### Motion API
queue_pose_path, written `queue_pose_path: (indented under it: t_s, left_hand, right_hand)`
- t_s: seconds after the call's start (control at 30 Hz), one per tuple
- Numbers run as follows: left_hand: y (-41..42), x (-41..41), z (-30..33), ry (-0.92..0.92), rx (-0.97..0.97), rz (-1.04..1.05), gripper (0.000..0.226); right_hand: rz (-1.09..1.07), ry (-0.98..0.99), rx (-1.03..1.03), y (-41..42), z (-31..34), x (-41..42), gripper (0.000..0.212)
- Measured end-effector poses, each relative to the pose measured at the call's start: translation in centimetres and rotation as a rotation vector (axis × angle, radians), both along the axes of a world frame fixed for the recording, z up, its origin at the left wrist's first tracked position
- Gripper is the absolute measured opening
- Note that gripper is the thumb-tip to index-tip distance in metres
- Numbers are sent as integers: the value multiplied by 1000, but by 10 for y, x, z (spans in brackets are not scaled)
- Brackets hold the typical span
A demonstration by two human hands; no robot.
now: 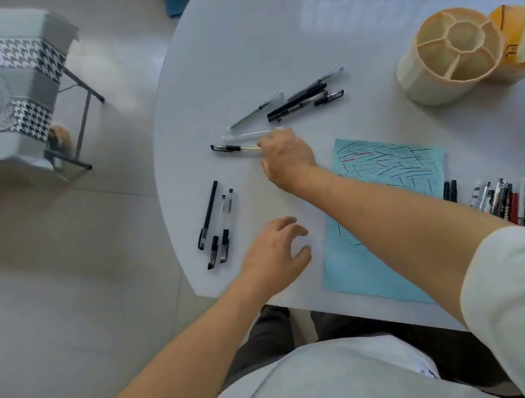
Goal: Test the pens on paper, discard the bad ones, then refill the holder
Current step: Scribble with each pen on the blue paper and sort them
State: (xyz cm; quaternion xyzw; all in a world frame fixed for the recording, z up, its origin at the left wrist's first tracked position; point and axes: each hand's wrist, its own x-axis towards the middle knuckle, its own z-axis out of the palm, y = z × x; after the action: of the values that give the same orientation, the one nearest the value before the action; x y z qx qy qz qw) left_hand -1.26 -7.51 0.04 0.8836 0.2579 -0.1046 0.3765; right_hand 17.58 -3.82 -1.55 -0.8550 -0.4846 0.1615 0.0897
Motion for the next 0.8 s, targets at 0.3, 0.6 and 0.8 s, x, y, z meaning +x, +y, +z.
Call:
queue_pose_path:
  t_s: [0.3,0.6,0.8]
  left_hand:
    - [24,-9,-3,-55,-189,329,46]
    - [18,30,9,12,-339,-43,25]
    - [-25,54,18,-32,-211,-348,11]
  right_hand:
    - [-250,371,170,-64,14,15,11]
    - [-786,952,487,-222,54,-10,15]
    - [-962,1153,677,-254,39,-55,17]
